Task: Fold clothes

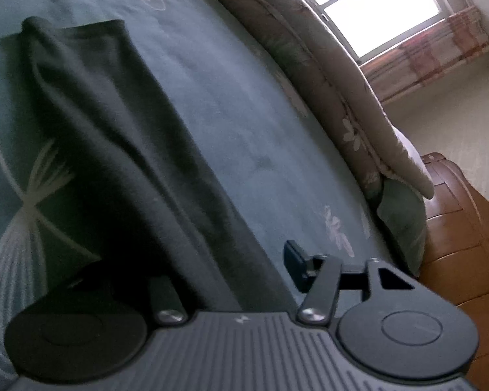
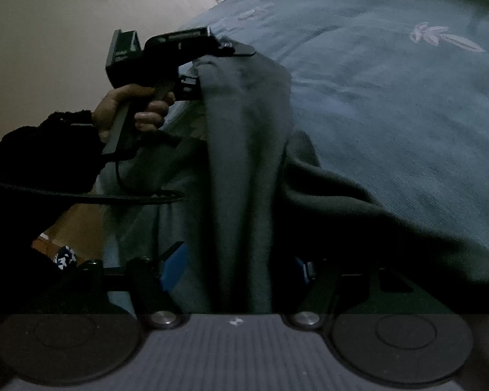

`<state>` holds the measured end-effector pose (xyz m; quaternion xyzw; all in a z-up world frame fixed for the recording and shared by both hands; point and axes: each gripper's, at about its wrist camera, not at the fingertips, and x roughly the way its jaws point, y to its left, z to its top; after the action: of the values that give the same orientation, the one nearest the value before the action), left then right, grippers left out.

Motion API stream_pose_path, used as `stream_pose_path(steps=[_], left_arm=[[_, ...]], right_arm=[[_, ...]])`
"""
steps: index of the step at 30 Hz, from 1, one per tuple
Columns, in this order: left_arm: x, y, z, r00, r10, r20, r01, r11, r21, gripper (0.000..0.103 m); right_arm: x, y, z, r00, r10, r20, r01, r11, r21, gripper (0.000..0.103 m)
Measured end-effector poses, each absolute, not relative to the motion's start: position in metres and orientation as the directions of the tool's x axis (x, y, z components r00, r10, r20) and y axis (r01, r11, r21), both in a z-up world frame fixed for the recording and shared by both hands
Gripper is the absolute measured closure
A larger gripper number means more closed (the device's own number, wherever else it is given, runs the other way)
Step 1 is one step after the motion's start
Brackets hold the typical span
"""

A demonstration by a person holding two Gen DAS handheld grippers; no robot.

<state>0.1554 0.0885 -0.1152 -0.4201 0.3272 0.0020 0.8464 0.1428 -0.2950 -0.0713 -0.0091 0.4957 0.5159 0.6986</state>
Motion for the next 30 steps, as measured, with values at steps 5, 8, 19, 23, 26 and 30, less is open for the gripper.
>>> stream_pose_path(steps=[5,8,19,23,26,30], left_arm=[[0.157,0.080,-0.092,0.732,-0.185,-0.656,-0.327,0.750,-0.576,0.099],[0.140,0.074,-0.065,0.759,-0.167,-0.629,-0.292,0.776,-0.559,0.100],[0.051,0.056,0.025,0.795,-0.118,-0.596,-0.166,0.901,-0.400,0.100],[0.028,0.055,0.025,0.787,-0.134,-0.602,-0.125,0.921,-0.368,0.100],[0.012,0.055,0.023,0.792,-0.155,-0.590,-0.072,0.937,-0.343,0.099],[0.000,0.060,0.020,0.785,-0.212,-0.582,0.009,0.943,-0.332,0.100]], right_arm=[[0.146,-0.291,-0.072,-0.013,0.707,-0.707,-0.694,0.502,0.515,0.033],[0.142,-0.288,-0.068,0.002,0.683,-0.730,-0.704,0.520,0.484,0.033],[0.109,-0.301,-0.038,0.131,0.660,-0.740,-0.650,0.620,0.438,0.033],[0.090,-0.315,-0.024,0.241,0.623,-0.744,-0.599,0.699,0.391,0.033],[0.073,-0.326,-0.016,0.353,0.562,-0.748,-0.523,0.782,0.340,0.033],[0.044,-0.338,-0.011,0.480,0.458,-0.748,-0.362,0.880,0.306,0.033]])
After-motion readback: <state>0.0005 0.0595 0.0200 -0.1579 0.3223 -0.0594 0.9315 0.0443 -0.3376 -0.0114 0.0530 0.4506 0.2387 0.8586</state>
